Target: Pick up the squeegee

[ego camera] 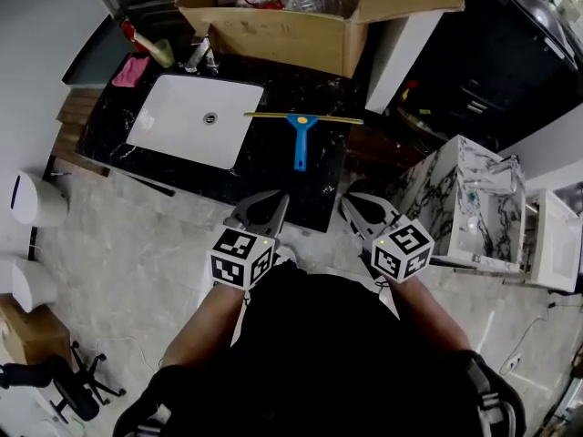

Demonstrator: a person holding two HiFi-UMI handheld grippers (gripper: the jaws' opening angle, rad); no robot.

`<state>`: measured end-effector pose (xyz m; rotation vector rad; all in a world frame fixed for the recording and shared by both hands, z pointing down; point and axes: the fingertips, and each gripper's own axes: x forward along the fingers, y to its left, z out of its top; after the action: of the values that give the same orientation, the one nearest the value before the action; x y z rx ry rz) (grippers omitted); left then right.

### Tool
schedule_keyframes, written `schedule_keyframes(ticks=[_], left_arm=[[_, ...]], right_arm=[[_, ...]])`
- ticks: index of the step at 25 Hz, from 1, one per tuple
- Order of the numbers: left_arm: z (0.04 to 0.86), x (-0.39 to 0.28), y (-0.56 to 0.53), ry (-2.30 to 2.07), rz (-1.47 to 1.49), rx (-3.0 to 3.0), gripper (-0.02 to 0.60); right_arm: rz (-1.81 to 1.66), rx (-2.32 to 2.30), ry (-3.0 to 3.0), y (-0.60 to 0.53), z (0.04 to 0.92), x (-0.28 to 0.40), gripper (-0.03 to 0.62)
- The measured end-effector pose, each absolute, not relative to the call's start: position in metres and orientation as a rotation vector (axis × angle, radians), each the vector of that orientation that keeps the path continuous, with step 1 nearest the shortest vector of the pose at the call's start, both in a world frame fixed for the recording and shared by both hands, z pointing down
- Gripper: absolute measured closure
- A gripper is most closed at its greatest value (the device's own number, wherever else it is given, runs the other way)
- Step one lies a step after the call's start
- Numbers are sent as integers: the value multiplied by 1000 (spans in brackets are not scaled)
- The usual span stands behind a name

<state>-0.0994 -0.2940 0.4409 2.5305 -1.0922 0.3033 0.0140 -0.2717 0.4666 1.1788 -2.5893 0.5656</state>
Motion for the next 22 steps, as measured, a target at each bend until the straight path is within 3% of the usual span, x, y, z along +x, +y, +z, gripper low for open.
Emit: schedule_keyframes(ticks=[13, 22], left_arm=[[466, -121, -346, -1047, 384, 2501, 565], [477, -126, -376, -1249, 451, 2395, 565]], right_arm=[[590, 1276, -2494, -307, 478, 15, 585], [582, 1145, -2557, -339, 480, 17, 585]])
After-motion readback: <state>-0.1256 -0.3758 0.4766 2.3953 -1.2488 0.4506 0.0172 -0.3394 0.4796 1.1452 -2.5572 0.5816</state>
